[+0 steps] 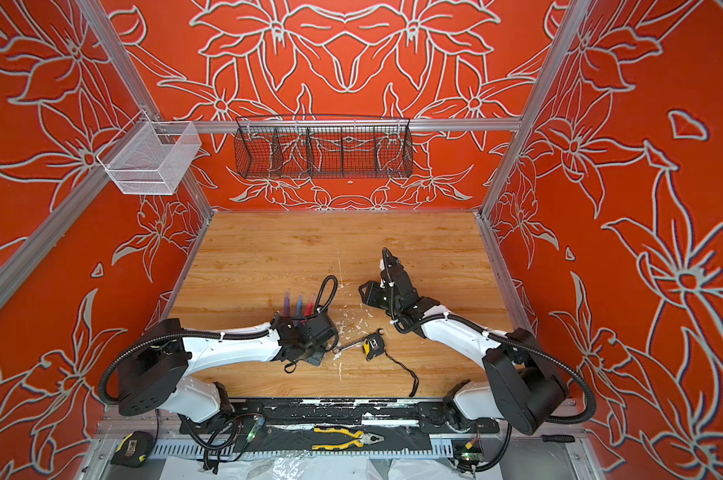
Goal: Insert the pens into the pen caps
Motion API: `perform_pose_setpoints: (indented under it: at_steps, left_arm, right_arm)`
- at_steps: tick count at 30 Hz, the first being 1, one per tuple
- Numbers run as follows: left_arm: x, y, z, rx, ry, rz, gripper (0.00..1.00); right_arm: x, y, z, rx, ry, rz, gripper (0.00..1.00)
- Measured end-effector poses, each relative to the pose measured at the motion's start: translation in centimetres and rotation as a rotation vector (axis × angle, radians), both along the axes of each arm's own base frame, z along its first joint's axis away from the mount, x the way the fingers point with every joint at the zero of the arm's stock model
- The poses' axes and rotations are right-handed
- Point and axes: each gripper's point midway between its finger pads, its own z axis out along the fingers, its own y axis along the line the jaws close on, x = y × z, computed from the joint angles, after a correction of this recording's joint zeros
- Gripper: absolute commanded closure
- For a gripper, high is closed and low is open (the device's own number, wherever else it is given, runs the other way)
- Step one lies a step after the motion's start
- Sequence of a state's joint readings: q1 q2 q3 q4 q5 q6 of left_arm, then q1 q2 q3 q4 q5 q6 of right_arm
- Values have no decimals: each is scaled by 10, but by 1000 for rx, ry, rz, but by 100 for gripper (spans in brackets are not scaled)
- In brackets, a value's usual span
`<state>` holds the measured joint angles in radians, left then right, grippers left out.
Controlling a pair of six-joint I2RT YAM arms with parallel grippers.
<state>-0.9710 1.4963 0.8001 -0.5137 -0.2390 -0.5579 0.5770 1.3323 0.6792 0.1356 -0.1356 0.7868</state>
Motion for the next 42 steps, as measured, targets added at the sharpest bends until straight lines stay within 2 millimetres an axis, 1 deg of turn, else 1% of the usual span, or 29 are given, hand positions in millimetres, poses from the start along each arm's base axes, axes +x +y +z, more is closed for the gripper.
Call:
perform_pose_setpoints:
  at_steps: [1, 3, 4, 5, 8, 10, 11, 13, 15, 17, 18, 20, 22, 24, 26, 28, 31, 34, 37, 41, 42]
  left_arm:
    - [3, -5, 9, -12, -11, -9, 100]
    - [15, -19, 38, -52, -59, -28, 100]
    - [23, -28, 57, -80, -94, -36, 100]
    - [33, -38, 79, -114, -138, -46, 100]
    - [57, -57, 140, -201, -253, -64, 100]
    - [75, -60, 173, -238, -316, -55, 100]
    - [84, -58, 185, -250, -346, -42, 100]
    - [101, -51, 202, -269, -402, -14, 100]
    - [114, -41, 204, -278, -448, 11, 100]
    - [119, -36, 195, -291, -482, 11, 100]
    - [117, -35, 186, -297, -488, -4, 100]
    - [107, -36, 162, -306, -477, -53, 100]
    - [95, -37, 139, -303, -456, -103, 100]
    - [86, -39, 129, -317, -449, -141, 100]
    - [82, -42, 130, -341, -457, -171, 100]
    - [82, -50, 142, -387, -487, -196, 100]
    - [81, -60, 156, -448, -516, -228, 100]
    - [75, -71, 162, -483, -520, -275, 100]
    - [68, -81, 165, -501, -524, -319, 100]
    - [64, -85, 163, -504, -515, -343, 100]
    - [64, -86, 161, -505, -510, -347, 100]
  right_arm:
    - [-1, -2, 3, 4, -11, -4, 56]
    - [-4, -7, 9, 8, -33, -18, 56]
    - [-5, -10, 13, 11, -48, -25, 55]
    - [-6, -13, 18, 15, -64, -35, 54]
    - [-10, -21, 35, 31, -118, -62, 54]
    - [-12, -26, 45, 43, -151, -77, 54]
    - [-14, -30, 51, 49, -169, -87, 54]
    - [-17, -35, 58, 57, -199, -105, 53]
    - [-20, -40, 62, 62, -220, -116, 50]
    - [-23, -43, 63, 68, -237, -118, 49]
    - [-25, -44, 64, 75, -248, -116, 48]
    - [-27, -41, 69, 98, -269, -100, 47]
    - [-29, -35, 76, 132, -292, -63, 47]
    - [-31, -27, 86, 166, -319, -23, 47]
    - [-33, -20, 97, 206, -353, 17, 44]
    - [-36, -13, 106, 243, -387, 57, 43]
    - [-40, -6, 111, 276, -403, 103, 43]
    - [-41, 3, 108, 291, -392, 145, 43]
    - [-40, 10, 98, 292, -364, 175, 43]
    - [-39, 18, 89, 300, -337, 205, 44]
    - [-38, 19, 87, 302, -331, 210, 46]
